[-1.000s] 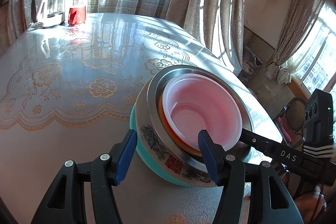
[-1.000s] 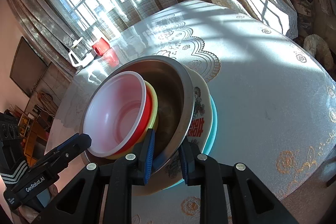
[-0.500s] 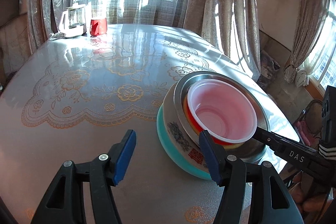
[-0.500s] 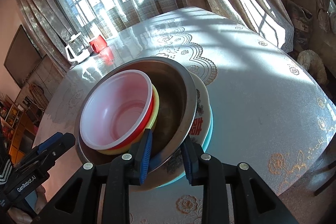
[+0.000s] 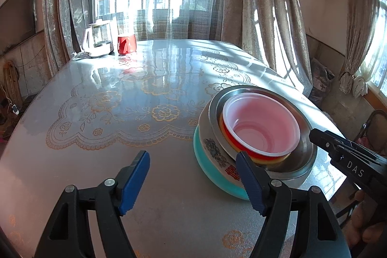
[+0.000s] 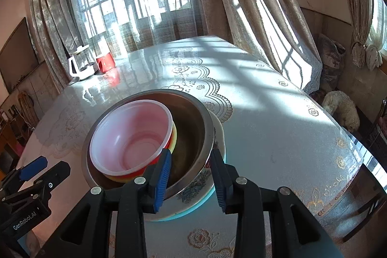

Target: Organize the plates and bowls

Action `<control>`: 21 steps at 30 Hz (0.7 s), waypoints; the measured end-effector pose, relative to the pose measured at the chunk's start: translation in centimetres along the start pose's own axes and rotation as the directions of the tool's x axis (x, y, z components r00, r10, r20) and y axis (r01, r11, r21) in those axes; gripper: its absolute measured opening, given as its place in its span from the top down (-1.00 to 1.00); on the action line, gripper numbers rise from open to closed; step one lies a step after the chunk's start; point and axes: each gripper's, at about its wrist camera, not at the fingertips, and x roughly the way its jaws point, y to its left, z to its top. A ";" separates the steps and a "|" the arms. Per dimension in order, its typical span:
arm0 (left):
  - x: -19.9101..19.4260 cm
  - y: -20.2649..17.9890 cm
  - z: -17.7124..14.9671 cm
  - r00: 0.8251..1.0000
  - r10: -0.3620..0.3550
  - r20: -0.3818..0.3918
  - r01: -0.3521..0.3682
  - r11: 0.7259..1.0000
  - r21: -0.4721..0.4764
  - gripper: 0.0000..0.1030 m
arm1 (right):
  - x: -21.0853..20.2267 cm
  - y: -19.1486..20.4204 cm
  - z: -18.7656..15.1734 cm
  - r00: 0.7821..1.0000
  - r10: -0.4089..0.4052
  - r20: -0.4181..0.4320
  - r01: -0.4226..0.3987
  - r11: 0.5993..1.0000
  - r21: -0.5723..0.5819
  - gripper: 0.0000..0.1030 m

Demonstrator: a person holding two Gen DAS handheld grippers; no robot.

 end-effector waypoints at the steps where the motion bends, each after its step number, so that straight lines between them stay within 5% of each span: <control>1: -0.1 0.0 0.0 1.000 0.001 0.003 -0.001 1.000 0.000 -0.48 | -0.1 0.1 0.0 1.000 0.004 0.005 -0.004 1.000 -0.001 0.33; 21: -1.8 -0.5 -0.2 0.999 0.001 0.039 -0.001 1.000 0.006 -0.58 | -0.3 1.7 -0.7 0.999 0.032 0.007 -0.032 0.998 -0.045 0.30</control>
